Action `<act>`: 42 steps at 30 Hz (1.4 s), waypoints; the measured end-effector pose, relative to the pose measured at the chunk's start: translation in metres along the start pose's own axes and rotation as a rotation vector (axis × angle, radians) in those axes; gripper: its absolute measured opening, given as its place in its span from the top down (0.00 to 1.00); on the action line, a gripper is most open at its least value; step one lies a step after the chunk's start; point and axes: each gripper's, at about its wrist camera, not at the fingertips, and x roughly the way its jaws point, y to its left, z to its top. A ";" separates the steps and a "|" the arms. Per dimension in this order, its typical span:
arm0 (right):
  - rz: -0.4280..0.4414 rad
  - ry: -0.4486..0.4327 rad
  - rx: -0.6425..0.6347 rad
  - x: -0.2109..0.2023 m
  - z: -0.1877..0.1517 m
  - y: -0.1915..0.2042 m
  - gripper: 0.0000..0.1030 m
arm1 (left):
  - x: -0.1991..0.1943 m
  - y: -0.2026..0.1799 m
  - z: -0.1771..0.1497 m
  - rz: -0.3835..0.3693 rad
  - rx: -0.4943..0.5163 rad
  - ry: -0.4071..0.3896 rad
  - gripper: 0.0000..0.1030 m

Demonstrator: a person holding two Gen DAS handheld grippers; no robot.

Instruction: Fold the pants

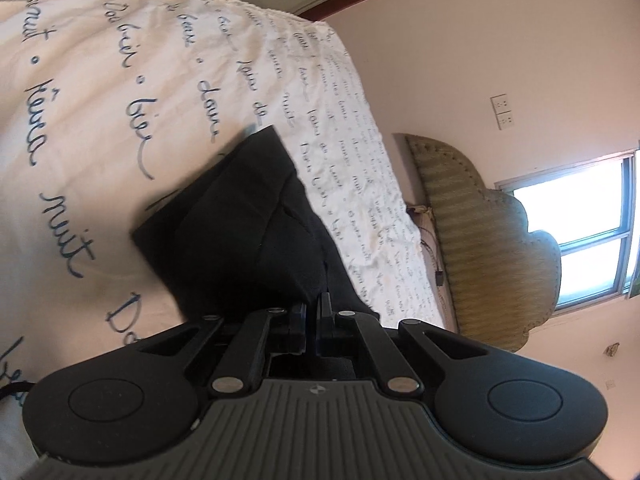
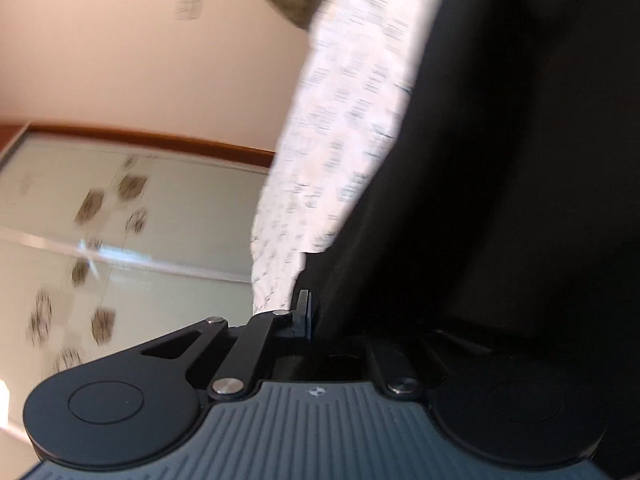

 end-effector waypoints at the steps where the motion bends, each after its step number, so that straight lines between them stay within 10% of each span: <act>1: 0.015 0.006 -0.040 -0.007 -0.004 0.011 0.95 | 0.000 0.005 0.001 0.004 -0.004 0.006 0.97; 8: -0.157 0.141 -0.017 -0.015 -0.042 -0.030 0.95 | 0.011 0.040 0.006 0.056 -0.065 0.077 0.97; 23: -0.154 0.117 -0.040 -0.002 -0.047 -0.042 0.99 | 0.001 0.024 -0.007 0.165 0.116 0.060 0.75; 32: -0.093 0.134 0.063 -0.020 -0.046 -0.069 0.98 | 0.024 -0.039 -0.123 -0.150 0.120 0.220 0.59; 42: 0.026 0.116 0.297 -0.026 -0.043 -0.092 0.96 | 0.115 -0.052 -0.195 -0.030 -0.087 0.291 0.59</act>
